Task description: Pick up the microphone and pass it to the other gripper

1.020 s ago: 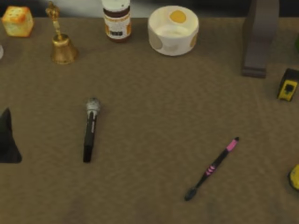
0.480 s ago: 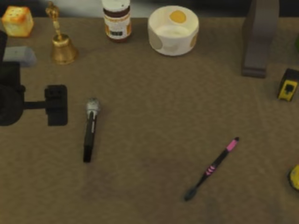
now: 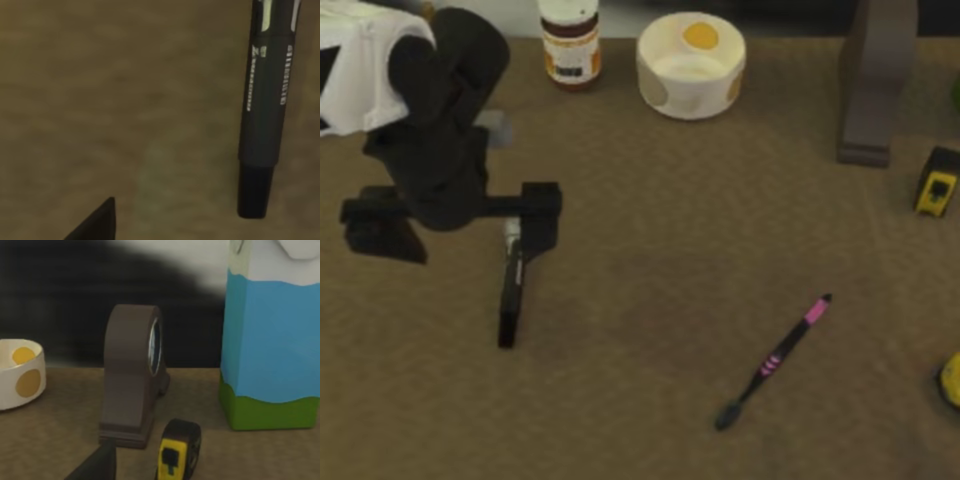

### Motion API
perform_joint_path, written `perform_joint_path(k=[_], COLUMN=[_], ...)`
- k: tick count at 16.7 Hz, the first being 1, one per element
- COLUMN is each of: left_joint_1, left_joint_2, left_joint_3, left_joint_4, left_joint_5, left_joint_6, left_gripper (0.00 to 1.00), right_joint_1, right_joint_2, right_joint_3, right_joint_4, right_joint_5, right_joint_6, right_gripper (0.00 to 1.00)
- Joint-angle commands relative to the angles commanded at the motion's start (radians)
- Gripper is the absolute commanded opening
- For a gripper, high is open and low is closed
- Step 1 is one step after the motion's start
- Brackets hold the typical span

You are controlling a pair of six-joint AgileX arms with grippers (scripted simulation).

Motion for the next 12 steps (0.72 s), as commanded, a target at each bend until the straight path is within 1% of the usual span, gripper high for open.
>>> perform_joint_path(k=[4,10,12], left_joint_1=[-0.023,-0.018,-0.018], left_joint_2=[0.096,0.095,0.116], left_joint_3=[0.084,0.080,0.061], left_joint_4=[-0.049,-0.044,-0.008], left_joint_5=[-0.001,0.000,0.000], left_joint_6=[-0.021,-0.020,-0.018], left_gripper=[1.00,1.00,1.00], right_joint_1=[0.000,0.000,0.000], right_joint_2=[0.000,0.000,0.000], right_joint_3=[0.000,0.000,0.000], right_joint_4=[0.000,0.000,0.000], right_joint_5=[0.000,0.000,0.000], right_joint_6=[0.000,0.000,0.000], right_gripper=[1.00,1.00,1.00])
